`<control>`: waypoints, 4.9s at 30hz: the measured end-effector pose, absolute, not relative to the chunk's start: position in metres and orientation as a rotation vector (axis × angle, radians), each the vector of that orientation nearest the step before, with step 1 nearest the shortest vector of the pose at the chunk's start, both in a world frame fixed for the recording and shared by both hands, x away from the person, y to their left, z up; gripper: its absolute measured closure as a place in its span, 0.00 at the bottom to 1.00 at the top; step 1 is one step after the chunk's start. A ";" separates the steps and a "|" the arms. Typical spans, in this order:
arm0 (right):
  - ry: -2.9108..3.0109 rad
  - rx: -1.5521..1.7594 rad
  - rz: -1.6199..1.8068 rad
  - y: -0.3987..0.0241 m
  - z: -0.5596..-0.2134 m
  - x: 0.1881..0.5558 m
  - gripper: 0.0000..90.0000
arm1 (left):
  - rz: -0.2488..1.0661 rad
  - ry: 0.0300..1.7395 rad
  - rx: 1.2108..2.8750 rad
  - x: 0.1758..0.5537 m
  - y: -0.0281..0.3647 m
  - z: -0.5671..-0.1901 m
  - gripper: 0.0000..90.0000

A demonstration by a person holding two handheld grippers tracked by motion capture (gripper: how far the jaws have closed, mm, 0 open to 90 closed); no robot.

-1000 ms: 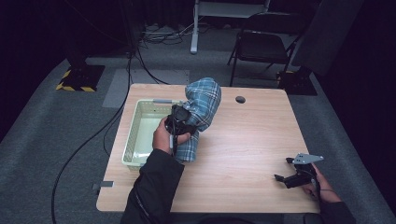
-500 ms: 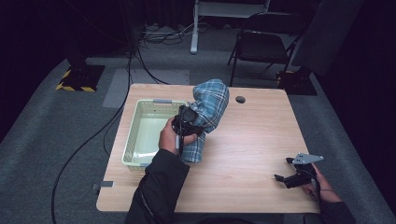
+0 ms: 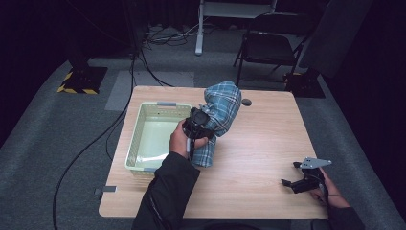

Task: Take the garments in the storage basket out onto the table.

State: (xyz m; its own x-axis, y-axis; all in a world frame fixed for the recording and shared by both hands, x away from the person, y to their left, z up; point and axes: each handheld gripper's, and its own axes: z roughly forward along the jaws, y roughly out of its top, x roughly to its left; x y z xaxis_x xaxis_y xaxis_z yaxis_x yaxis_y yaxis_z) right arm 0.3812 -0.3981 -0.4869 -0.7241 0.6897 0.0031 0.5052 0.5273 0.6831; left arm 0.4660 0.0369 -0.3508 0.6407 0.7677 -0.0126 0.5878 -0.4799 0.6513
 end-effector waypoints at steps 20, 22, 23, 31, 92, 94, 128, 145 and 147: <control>2.501 1.003 0.989 -0.398 -0.487 0.381 0.00 | 0.325 0.990 2.268 0.466 0.005 -0.356 0.54; 2.502 1.003 0.989 -0.398 -0.487 0.381 0.00 | 0.320 0.989 2.268 0.466 0.003 -0.357 0.54; 2.501 1.002 0.989 -0.398 -0.487 0.381 0.00 | 0.316 0.982 2.271 0.466 0.001 -0.357 0.54; 2.501 1.002 0.989 -0.398 -0.487 0.381 0.00 | 0.288 0.967 2.283 0.466 -0.009 -0.364 0.54; 2.502 1.002 0.988 -0.398 -0.487 0.381 0.00 | 0.151 0.986 2.333 0.465 -0.051 -0.431 0.52; 2.502 1.002 0.988 -0.398 -0.487 0.381 0.00 | 0.147 0.985 2.331 0.465 -0.053 -0.433 0.52; 2.502 1.002 0.988 -0.398 -0.487 0.381 0.00 | 0.192 0.985 2.390 0.460 -0.070 -0.447 0.44; 2.502 1.002 0.988 -0.398 -0.487 0.381 0.00 | 0.208 0.990 2.375 0.458 -0.072 -0.447 0.36; 2.502 1.002 0.988 -0.398 -0.487 0.381 0.00 | 0.208 0.991 2.373 0.458 -0.072 -0.447 0.34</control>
